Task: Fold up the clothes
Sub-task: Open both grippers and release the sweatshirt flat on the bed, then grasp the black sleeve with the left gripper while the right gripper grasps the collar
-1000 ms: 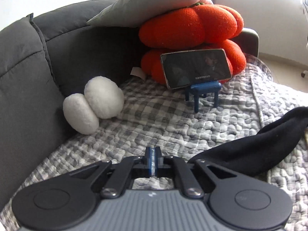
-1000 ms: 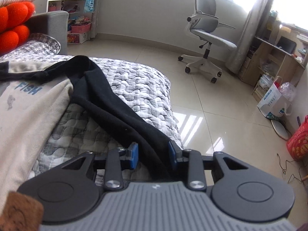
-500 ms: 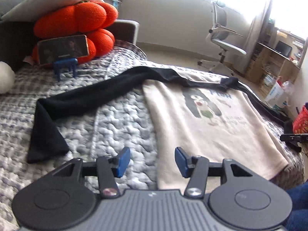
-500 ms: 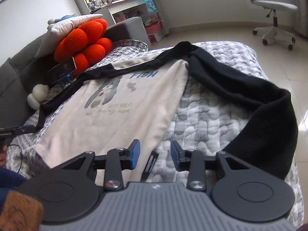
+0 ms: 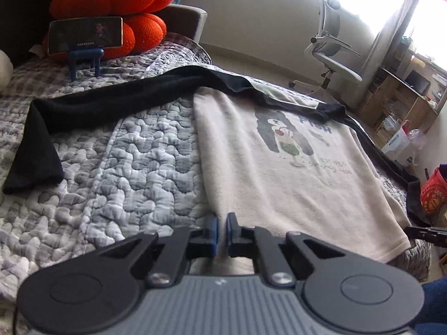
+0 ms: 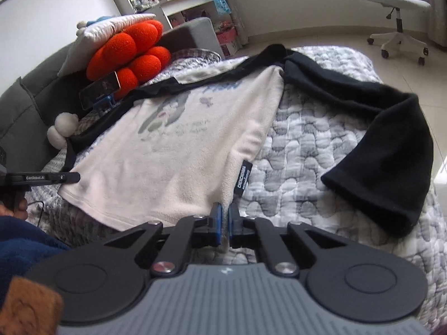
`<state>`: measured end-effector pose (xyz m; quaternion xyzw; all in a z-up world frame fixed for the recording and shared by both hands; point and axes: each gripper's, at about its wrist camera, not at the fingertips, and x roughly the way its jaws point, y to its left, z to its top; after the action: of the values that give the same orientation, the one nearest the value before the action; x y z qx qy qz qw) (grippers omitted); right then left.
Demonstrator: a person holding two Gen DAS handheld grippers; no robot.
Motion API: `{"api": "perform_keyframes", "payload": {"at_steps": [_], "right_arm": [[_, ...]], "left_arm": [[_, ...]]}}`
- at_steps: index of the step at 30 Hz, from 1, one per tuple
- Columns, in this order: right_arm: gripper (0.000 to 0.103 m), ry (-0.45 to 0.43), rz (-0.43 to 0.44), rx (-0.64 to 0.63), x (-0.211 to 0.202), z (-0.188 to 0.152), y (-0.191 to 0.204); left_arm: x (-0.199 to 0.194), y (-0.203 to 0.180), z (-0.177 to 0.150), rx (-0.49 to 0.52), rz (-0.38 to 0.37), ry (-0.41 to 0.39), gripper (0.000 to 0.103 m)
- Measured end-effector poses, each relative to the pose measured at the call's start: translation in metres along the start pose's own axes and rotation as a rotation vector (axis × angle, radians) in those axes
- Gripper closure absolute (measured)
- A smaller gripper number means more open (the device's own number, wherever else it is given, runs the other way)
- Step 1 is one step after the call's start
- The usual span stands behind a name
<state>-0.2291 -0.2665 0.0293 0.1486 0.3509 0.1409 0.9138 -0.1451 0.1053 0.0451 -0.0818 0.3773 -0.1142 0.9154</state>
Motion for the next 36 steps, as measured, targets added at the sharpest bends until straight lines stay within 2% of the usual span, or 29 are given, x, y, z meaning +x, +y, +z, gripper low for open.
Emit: {"api": "perform_keyframes", "payload": {"at_steps": [3,8,12,14,16,17,20,24,26,31,36], "right_arm": [[0.098,-0.074,0.053,0.039,-0.033,0.013,-0.002],[0.098,-0.139,0.054,0.002,-0.078,0.022,0.006],[0.098,-0.069,-0.002,-0.053,-0.062,0.01,0.011],[0.097,0.022,-0.088,-0.091,-0.032,-0.002,0.011],[0.09,0.081,-0.158,-0.117,-0.008,-0.011,0.011],[0.086,0.09,-0.171,-0.128,-0.003,-0.015,0.009],[0.086,0.049,-0.141,-0.115,-0.007,-0.01,0.004],[0.086,-0.009,-0.179,-0.128,-0.012,0.01,0.002],[0.086,-0.029,-0.204,-0.14,-0.009,0.023,0.001],[0.086,-0.049,-0.158,-0.188,0.025,0.062,0.002],[0.086,-0.027,-0.104,-0.245,0.075,0.105,0.009]], "left_arm": [[-0.033,-0.006,0.002,0.003,-0.034,-0.03,0.097],[-0.056,-0.008,-0.005,0.01,-0.047,-0.023,0.097],[-0.035,-0.003,-0.017,0.017,-0.018,0.032,0.096],[-0.019,-0.001,-0.023,0.029,0.022,0.068,0.094],[-0.011,0.001,-0.026,0.045,0.089,0.079,0.093],[-0.012,0.003,-0.024,0.045,0.096,0.068,0.092],[-0.022,0.012,-0.015,0.038,0.107,0.018,0.089],[-0.024,0.017,0.004,0.05,0.148,-0.027,0.07],[-0.019,0.015,0.013,0.051,0.133,-0.045,0.067],[0.014,-0.003,0.041,0.114,0.105,-0.06,0.066],[0.06,-0.022,0.077,0.153,0.054,-0.027,0.066]]}}
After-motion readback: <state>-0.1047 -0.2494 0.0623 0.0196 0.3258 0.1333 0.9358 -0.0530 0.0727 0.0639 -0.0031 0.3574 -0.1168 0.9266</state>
